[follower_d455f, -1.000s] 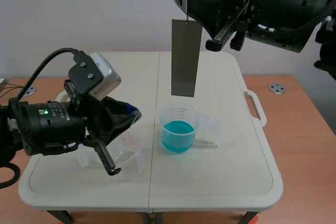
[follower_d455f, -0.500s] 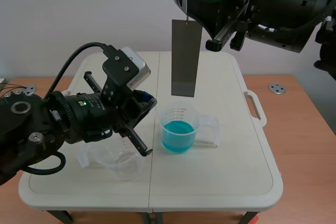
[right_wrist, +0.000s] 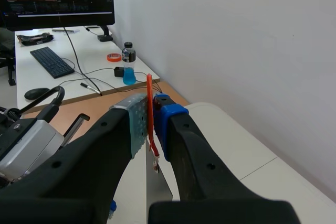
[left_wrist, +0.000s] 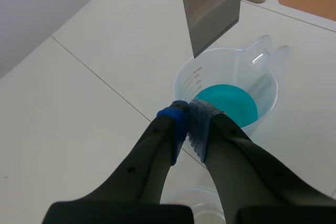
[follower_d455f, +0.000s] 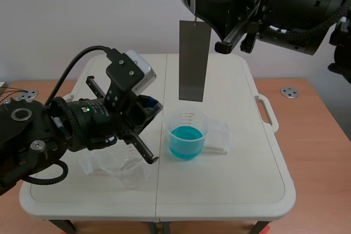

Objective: Hold the metal plate by the orange handle, dip it into the blue solution, take it out and point at it, then put the plate back in the beaker on the left.
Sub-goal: 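Raise the plate and point at it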

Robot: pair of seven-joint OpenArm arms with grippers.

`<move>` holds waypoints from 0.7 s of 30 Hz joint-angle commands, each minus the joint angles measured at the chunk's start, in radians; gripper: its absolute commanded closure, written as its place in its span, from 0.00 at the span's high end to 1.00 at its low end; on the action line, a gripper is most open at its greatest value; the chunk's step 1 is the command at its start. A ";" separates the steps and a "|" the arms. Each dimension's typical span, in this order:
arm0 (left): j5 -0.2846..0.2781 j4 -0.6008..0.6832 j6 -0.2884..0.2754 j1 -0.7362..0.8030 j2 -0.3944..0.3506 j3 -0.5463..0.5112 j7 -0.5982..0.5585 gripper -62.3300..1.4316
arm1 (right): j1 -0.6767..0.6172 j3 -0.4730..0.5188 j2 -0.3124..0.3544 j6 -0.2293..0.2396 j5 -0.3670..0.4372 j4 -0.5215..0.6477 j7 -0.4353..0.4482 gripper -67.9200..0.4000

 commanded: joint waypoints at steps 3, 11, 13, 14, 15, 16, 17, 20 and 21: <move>-0.006 0.024 0.055 0.028 -0.039 -0.025 -0.017 0.07 | 0.023 0.008 0.005 0.011 0.019 0.021 0.013 0.02; -0.040 0.174 0.163 0.235 -0.225 -0.178 -0.064 0.07 | 0.029 0.007 0.005 0.011 0.019 0.021 0.019 0.02; -0.059 0.203 0.188 0.311 -0.283 -0.233 -0.090 0.07 | 0.029 0.007 0.002 0.011 0.019 0.026 0.020 0.02; -0.067 0.213 0.199 0.351 -0.310 -0.262 -0.105 0.07 | 0.029 0.005 0.002 0.011 0.019 0.027 0.020 0.02; -0.074 0.220 0.214 0.393 -0.335 -0.290 -0.122 0.07 | 0.029 0.005 0.002 0.011 0.019 0.031 0.020 0.02; -0.082 0.226 0.232 0.436 -0.359 -0.319 -0.138 0.07 | 0.030 0.004 0.002 0.011 0.019 0.034 0.022 0.02; -0.095 0.229 0.249 0.481 -0.381 -0.348 -0.151 0.07 | 0.031 0.003 0.002 0.011 0.019 0.038 0.023 0.02; -0.121 0.229 0.307 0.623 -0.430 -0.437 -0.184 0.07 | 0.044 -0.010 0.002 0.011 0.019 0.042 0.027 0.02; -0.120 0.229 0.328 0.673 -0.438 -0.467 -0.197 0.07 | 0.052 -0.019 0.002 0.011 0.018 0.042 0.027 0.02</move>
